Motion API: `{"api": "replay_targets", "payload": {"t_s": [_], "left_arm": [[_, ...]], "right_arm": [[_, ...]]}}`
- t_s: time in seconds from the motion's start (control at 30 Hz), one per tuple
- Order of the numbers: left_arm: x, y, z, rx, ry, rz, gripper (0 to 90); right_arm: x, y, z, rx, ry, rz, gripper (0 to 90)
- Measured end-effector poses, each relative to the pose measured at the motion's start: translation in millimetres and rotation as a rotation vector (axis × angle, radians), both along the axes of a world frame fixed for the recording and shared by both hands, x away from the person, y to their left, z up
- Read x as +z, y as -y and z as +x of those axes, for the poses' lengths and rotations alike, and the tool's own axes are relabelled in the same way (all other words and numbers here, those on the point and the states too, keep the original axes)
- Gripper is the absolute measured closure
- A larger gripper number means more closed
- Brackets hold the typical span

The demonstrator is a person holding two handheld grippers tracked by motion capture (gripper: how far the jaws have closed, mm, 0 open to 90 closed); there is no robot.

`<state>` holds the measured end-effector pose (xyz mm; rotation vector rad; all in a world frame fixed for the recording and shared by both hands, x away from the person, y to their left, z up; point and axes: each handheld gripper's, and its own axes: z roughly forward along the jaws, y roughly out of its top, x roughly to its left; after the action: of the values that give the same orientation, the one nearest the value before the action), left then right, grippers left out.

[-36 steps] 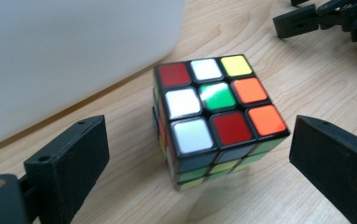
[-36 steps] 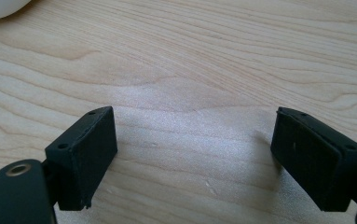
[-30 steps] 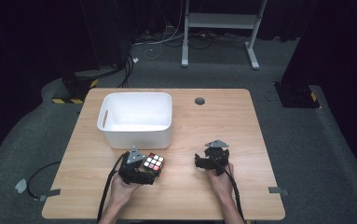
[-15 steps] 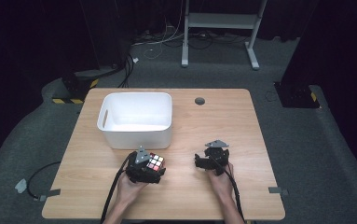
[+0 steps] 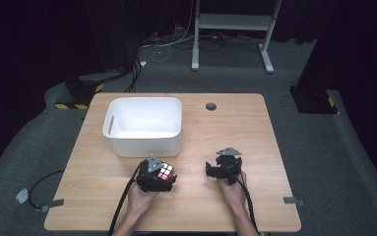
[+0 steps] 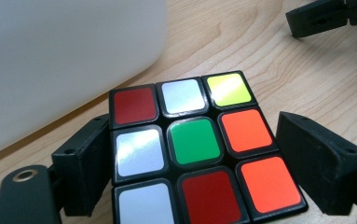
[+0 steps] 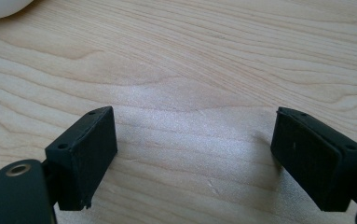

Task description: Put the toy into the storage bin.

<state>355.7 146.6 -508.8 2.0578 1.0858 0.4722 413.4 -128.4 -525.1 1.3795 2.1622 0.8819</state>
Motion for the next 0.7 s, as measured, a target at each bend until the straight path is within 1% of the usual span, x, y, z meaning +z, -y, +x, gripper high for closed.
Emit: {"api": "replay_targets", "payload": {"t_s": [0.17, 0.33, 0.4, 0.57, 0.7], "left_arm": [[0.1, -1.7, -1.0, 0.012, 0.01, -0.005, 21.1], [-0.8, -2.0, -2.4, 0.018, 0.007, -0.01, 25.9], [-0.3, -2.2, -2.8, 0.015, 0.015, -0.003, 27.7], [-0.5, -2.3, -3.4, 0.019, 0.022, -0.003, 32.9], [0.1, -2.2, -4.0, 0.018, 0.02, 0.003, 33.2]], "right_arm": [[0.0, 0.0, 0.0, 0.0, 0.0, 0.0, 14.3], [0.0, 0.0, 0.0, 0.0, 0.0, 0.0, 14.3], [0.0, 0.0, 0.0, 0.0, 0.0, 0.0, 14.3], [0.0, 0.0, 0.0, 0.0, 0.0, 0.0, 14.3], [0.0, 0.0, 0.0, 0.0, 0.0, 0.0, 14.3]]}}
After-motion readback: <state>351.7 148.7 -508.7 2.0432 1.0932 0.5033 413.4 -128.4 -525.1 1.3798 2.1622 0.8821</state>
